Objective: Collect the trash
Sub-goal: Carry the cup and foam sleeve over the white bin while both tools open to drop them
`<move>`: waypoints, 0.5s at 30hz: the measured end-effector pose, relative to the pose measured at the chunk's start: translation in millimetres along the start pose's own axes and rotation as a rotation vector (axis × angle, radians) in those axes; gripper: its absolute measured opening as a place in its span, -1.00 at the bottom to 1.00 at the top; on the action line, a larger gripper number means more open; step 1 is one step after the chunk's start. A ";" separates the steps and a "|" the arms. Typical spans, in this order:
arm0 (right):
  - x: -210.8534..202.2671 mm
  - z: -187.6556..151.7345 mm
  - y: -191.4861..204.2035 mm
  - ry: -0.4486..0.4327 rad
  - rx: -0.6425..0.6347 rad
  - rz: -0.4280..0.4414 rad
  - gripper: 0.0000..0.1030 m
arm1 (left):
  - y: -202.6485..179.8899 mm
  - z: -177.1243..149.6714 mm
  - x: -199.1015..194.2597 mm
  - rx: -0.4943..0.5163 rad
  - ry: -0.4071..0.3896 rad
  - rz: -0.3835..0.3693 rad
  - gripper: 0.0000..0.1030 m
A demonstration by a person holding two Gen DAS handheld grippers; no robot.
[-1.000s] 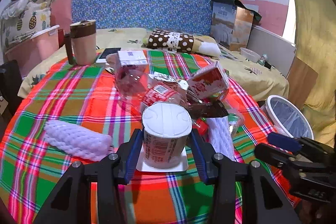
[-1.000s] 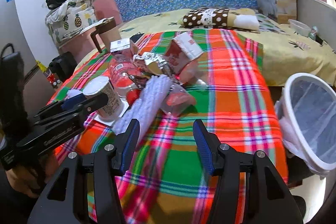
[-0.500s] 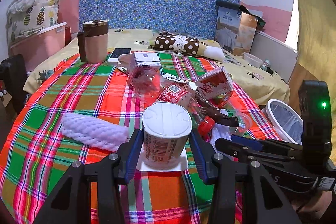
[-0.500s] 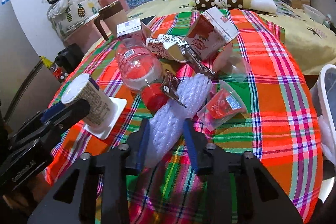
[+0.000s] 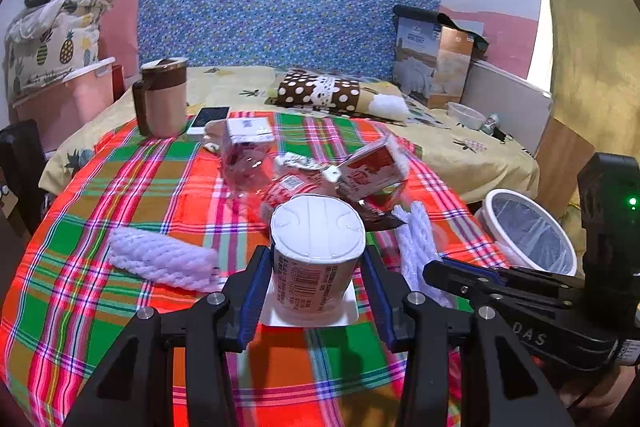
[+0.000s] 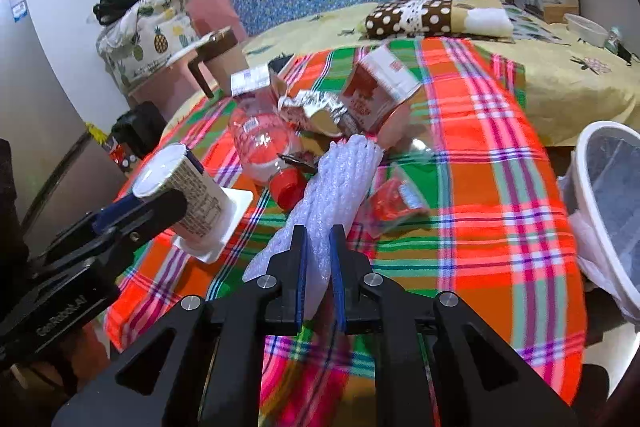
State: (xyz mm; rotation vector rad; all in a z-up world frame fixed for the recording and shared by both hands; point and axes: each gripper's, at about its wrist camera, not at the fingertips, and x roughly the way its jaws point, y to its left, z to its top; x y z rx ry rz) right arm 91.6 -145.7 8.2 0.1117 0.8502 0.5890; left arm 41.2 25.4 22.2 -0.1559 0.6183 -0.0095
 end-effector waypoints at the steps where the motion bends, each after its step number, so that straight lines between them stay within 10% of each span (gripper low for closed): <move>1: -2.1 1.1 -0.8 -0.007 0.003 -0.001 -0.74 | -3.7 0.8 -1.0 0.004 -0.002 -0.006 -0.10; 15: -56.7 -0.8 -72.7 -0.153 0.120 -0.149 -0.74 | -92.9 27.7 24.5 0.114 0.012 -0.175 -0.10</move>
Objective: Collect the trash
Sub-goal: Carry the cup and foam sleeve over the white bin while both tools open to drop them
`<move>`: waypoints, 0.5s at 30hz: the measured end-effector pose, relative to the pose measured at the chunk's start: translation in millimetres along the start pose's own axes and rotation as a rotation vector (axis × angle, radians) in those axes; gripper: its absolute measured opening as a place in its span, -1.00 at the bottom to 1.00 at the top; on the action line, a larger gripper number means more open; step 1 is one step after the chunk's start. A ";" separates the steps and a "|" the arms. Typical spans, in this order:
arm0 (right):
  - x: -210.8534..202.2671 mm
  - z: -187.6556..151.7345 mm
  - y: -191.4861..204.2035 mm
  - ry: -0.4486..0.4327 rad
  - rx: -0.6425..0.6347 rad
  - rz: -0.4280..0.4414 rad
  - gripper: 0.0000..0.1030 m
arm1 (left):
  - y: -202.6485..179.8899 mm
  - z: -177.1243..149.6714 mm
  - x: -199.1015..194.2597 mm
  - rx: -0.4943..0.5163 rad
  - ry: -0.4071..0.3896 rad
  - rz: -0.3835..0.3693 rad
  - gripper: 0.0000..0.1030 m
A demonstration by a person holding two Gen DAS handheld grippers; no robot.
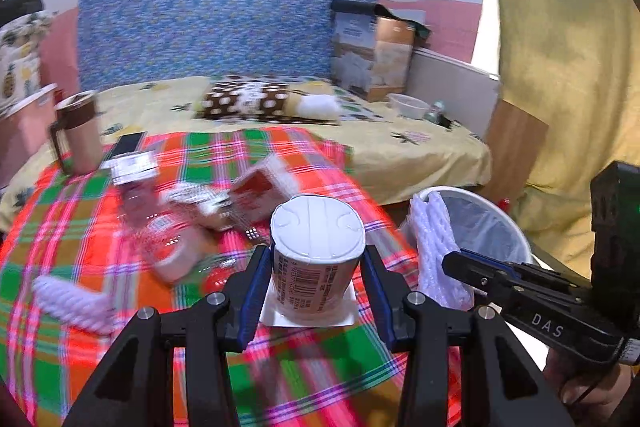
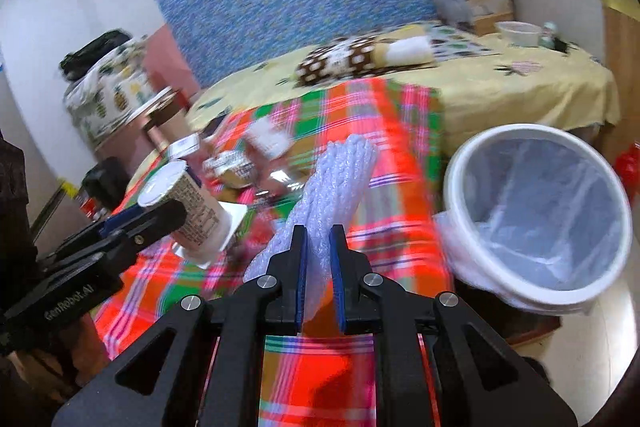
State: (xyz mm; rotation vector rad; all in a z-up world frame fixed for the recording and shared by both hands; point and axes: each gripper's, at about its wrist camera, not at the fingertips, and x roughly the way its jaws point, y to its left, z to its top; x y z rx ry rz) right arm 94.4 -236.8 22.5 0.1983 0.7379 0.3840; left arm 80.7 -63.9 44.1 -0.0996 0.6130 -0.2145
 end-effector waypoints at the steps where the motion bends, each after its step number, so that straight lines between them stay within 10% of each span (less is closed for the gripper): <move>1: -2.4 1.0 -11.6 -0.011 0.018 -0.025 -0.74 | -7.9 3.4 4.8 0.013 -0.001 -0.012 -0.10; 15: -24.6 -1.7 -105.4 -0.043 0.164 -0.279 -0.74 | -130.4 29.7 93.5 0.146 0.067 -0.249 -0.10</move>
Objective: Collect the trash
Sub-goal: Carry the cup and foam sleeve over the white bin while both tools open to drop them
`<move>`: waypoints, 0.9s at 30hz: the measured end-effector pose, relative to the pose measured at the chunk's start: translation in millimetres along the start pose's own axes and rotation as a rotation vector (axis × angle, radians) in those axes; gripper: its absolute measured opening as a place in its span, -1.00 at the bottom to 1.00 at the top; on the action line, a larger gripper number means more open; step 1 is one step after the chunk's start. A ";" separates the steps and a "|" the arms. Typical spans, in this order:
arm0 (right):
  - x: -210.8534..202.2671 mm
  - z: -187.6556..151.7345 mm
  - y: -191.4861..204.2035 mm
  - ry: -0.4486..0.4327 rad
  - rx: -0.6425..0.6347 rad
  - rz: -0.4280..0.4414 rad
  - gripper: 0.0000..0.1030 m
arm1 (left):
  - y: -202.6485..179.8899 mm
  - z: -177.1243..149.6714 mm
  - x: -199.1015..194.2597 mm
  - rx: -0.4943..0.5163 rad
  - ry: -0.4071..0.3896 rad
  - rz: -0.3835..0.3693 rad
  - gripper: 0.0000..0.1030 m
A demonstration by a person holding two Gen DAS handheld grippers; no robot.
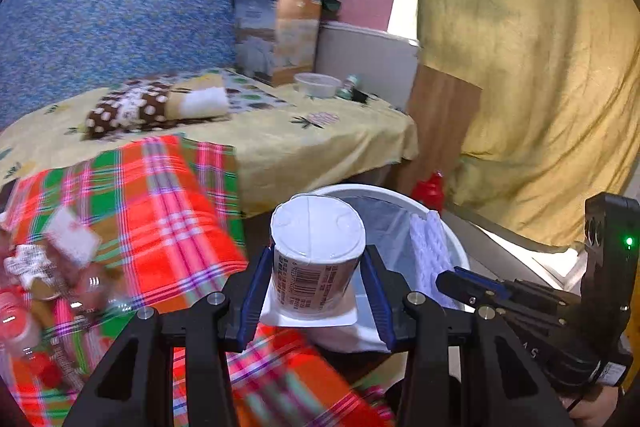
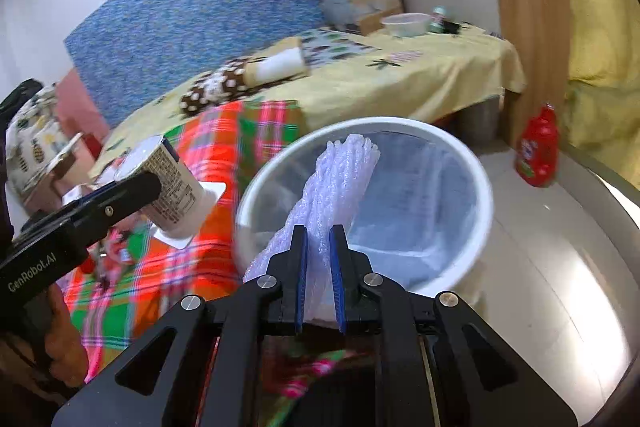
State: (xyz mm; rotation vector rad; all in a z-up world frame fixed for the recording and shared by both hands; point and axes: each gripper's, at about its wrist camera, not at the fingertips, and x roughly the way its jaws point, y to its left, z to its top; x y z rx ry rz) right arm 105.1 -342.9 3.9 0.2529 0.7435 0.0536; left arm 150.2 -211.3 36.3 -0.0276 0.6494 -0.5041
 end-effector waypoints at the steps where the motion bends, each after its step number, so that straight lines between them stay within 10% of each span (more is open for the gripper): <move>1: 1.7 0.1 -4.2 0.003 0.004 -0.015 -0.74 | -3.5 1.3 6.4 0.004 0.007 -0.008 -0.10; 10: 10.1 -2.4 -30.8 0.040 0.035 -0.060 -0.66 | -20.6 -4.3 53.9 0.006 0.095 -0.075 -0.09; 16: 9.9 -2.2 -37.9 0.044 0.038 -0.067 -0.03 | -14.8 -8.7 71.6 -0.019 0.138 -0.094 -0.05; 27: -0.5 0.7 -33.0 0.013 0.024 -0.044 -0.02 | -4.5 -7.9 58.4 -0.056 0.106 -0.101 0.07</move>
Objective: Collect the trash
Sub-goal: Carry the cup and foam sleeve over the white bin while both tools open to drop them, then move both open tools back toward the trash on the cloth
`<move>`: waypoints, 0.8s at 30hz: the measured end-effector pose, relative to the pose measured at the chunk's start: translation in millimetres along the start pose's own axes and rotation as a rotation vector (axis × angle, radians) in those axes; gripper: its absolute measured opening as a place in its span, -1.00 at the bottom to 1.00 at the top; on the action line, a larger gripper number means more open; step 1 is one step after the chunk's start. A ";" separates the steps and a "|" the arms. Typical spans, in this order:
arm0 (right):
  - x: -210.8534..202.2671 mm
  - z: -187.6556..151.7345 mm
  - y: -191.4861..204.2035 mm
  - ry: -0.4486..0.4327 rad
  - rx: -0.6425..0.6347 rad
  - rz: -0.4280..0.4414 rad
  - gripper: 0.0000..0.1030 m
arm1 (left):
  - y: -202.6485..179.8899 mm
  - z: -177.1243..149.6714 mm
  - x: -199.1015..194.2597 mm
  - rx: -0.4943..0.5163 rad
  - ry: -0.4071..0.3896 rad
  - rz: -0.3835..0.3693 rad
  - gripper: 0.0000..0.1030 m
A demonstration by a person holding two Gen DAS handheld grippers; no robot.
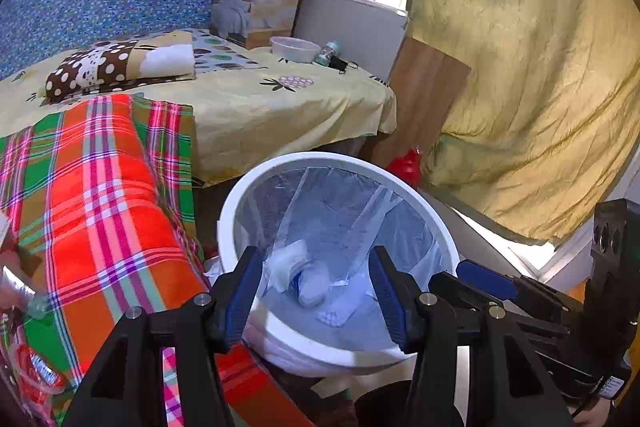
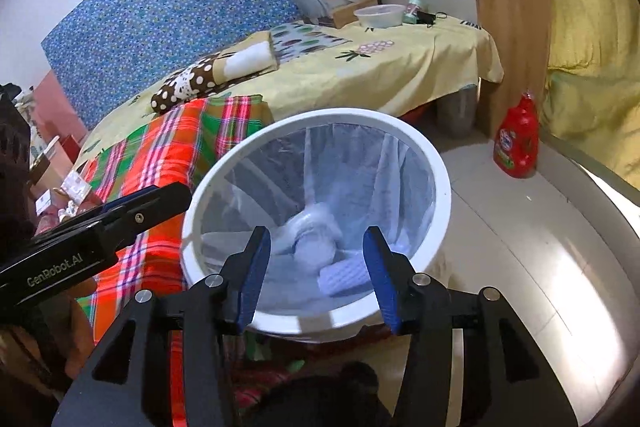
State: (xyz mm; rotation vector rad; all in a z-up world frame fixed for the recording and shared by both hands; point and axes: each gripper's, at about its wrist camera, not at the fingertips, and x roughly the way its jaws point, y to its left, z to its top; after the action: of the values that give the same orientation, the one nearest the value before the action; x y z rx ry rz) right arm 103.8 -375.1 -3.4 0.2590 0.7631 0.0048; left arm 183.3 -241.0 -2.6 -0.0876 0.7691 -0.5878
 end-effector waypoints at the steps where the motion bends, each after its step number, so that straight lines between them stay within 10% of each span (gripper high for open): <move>1: -1.1 -0.2 1.6 -0.002 -0.005 0.004 -0.02 | 1.8 -1.2 -3.7 -0.007 -0.006 0.005 0.07; 24: -26.6 -10.4 86.7 -0.057 -0.195 0.142 -0.02 | 57.1 -44.3 -113.9 -0.126 -0.119 0.171 0.07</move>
State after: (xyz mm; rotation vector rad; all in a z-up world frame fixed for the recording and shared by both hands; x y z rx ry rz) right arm 85.3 -291.4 27.8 0.1271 0.6806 0.2046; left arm 115.4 -126.8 20.9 -0.1697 0.6898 -0.3686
